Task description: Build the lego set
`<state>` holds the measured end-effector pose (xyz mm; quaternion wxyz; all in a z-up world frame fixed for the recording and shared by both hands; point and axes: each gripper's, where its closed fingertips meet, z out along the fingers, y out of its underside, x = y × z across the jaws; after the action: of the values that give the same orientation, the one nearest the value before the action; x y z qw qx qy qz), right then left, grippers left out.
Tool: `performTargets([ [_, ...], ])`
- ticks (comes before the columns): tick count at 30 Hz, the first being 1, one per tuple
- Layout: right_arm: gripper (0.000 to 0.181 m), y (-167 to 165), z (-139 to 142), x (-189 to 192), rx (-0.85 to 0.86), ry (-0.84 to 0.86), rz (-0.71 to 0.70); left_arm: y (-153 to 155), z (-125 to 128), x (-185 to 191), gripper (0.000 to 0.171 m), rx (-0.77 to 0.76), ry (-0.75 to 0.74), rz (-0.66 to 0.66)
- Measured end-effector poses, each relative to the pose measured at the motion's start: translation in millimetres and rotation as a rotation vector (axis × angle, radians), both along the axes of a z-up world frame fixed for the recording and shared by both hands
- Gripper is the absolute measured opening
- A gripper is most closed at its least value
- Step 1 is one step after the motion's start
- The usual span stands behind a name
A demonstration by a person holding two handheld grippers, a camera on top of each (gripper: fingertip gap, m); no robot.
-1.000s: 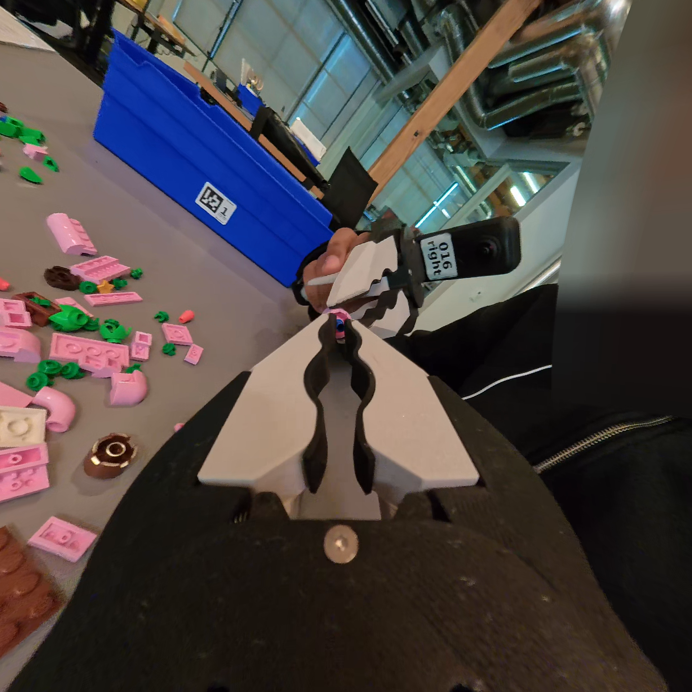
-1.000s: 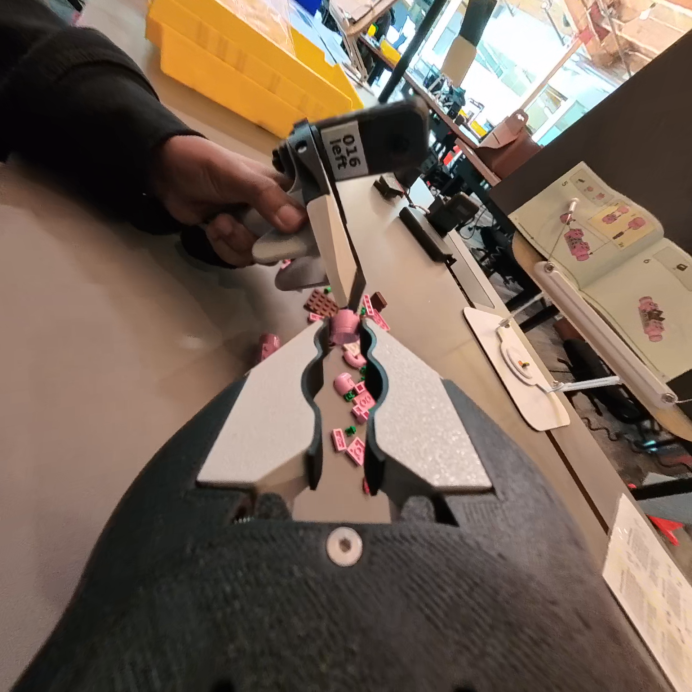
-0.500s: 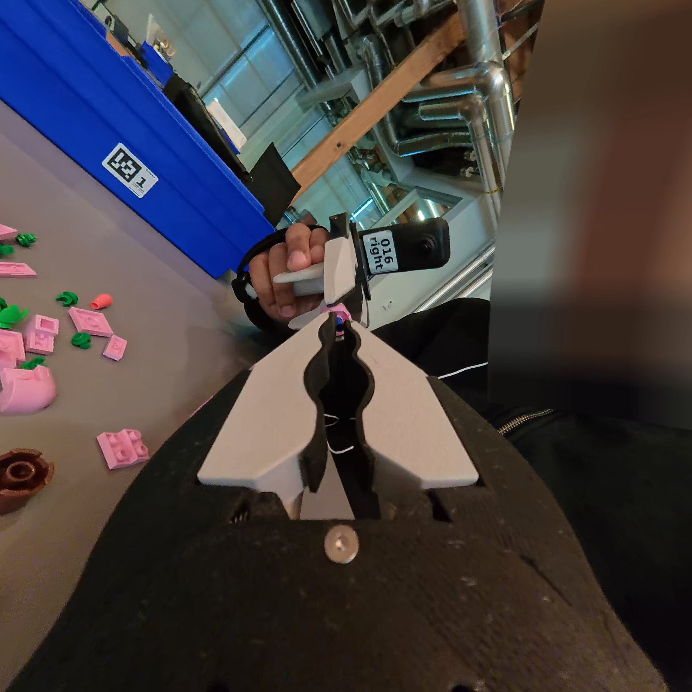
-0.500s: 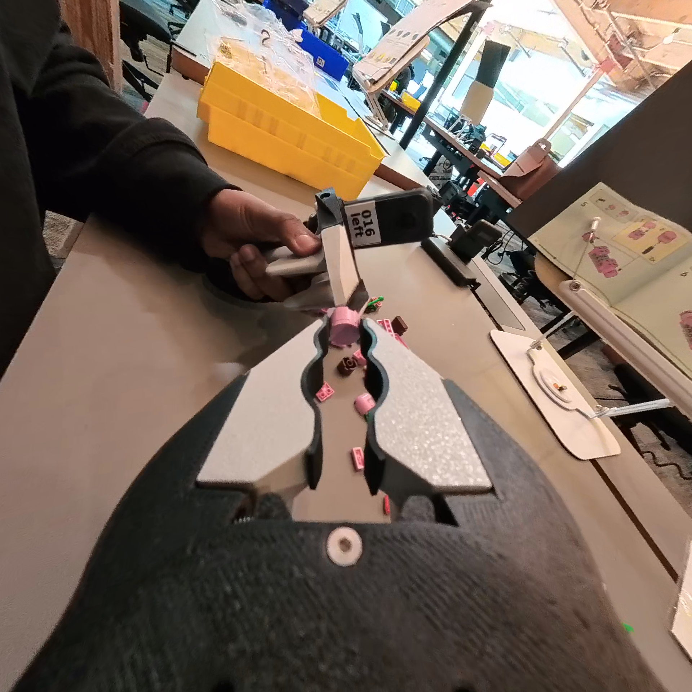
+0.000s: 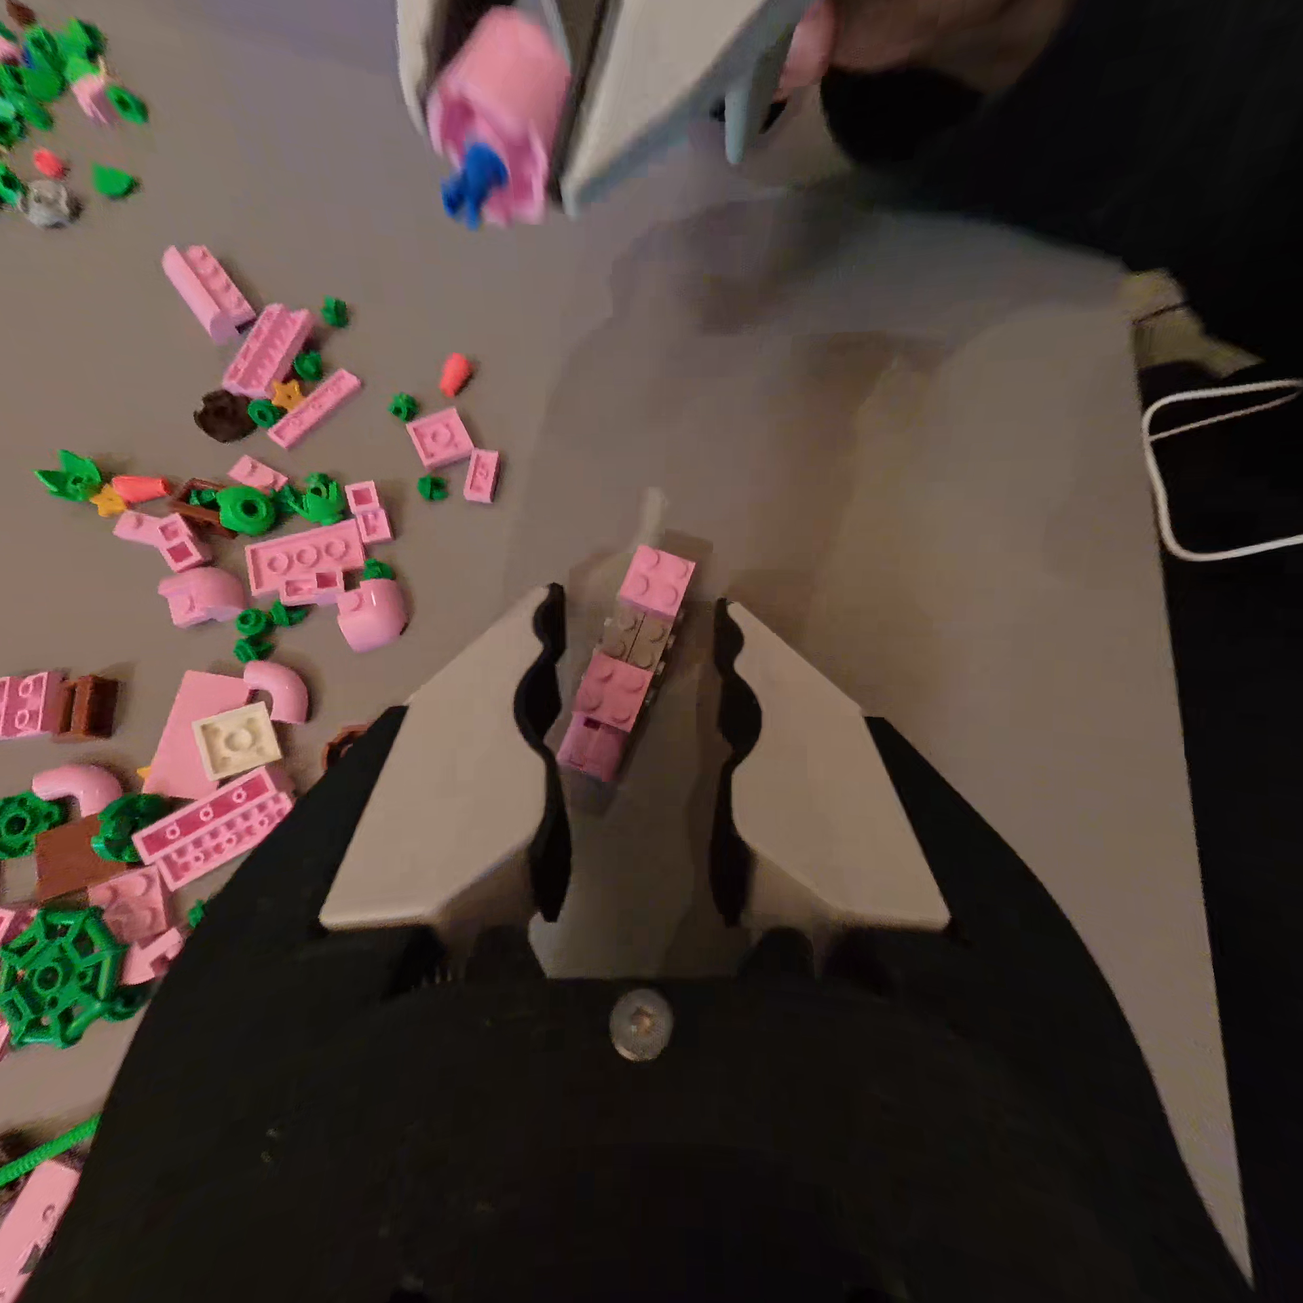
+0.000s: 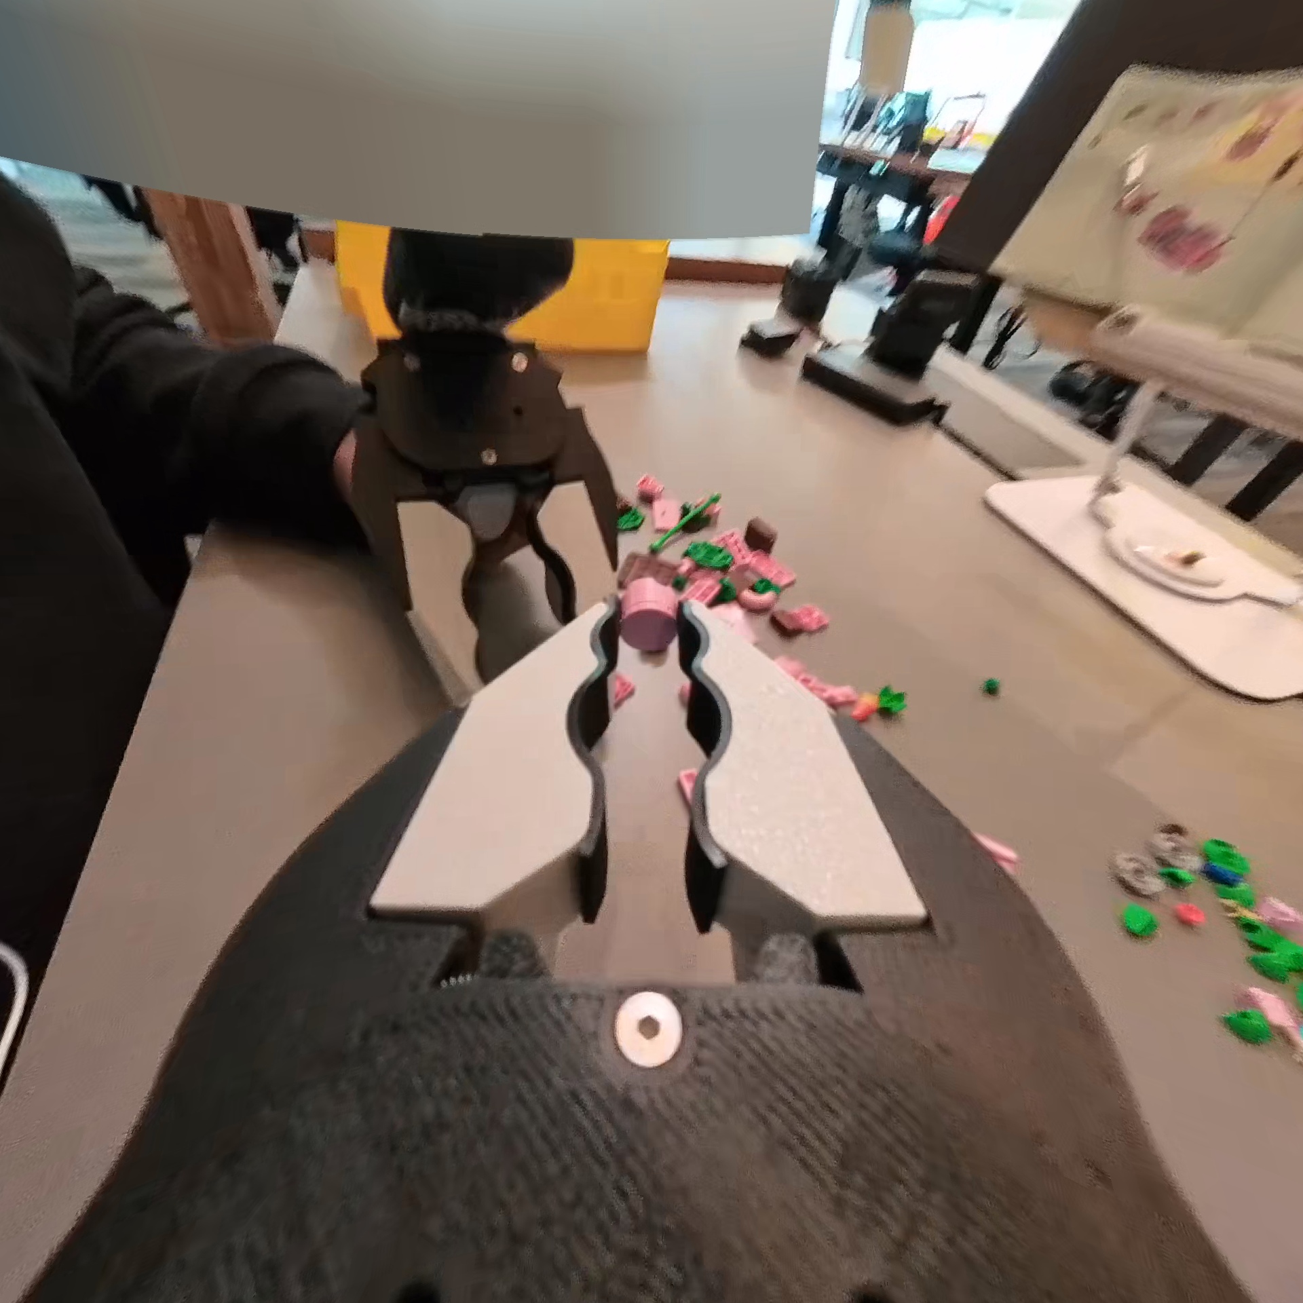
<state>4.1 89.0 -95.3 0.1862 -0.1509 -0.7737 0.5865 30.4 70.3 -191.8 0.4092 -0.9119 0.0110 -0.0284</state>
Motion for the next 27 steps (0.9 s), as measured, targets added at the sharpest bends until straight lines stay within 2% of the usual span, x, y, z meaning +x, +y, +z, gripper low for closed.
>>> performTargets([
  [3,0.014,-8,-25,9,0.094,-0.09,0.072,-2,-5,4,0.02,-0.031,-0.008,-0.021],
  [8,0.015,-8,-62,16,0.234,-0.209,0.118,-3,5,5,0.018,0.03,-0.058,-0.032],
  [12,0.014,-9,-63,25,0.239,-0.234,0.171,-5,21,4,0.017,0.127,-0.156,-0.045],
  [15,0.015,-9,-65,29,0.248,-0.241,0.195,-6,24,4,0.017,0.145,-0.215,-0.047],
  [20,0.015,-11,-63,32,0.243,-0.23,0.212,-6,15,9,0.017,0.089,-0.183,-0.07],
  [27,0.015,-13,-80,37,0.32,-0.269,0.229,-8,-1,17,0.017,-0.023,-0.158,-0.105],
])
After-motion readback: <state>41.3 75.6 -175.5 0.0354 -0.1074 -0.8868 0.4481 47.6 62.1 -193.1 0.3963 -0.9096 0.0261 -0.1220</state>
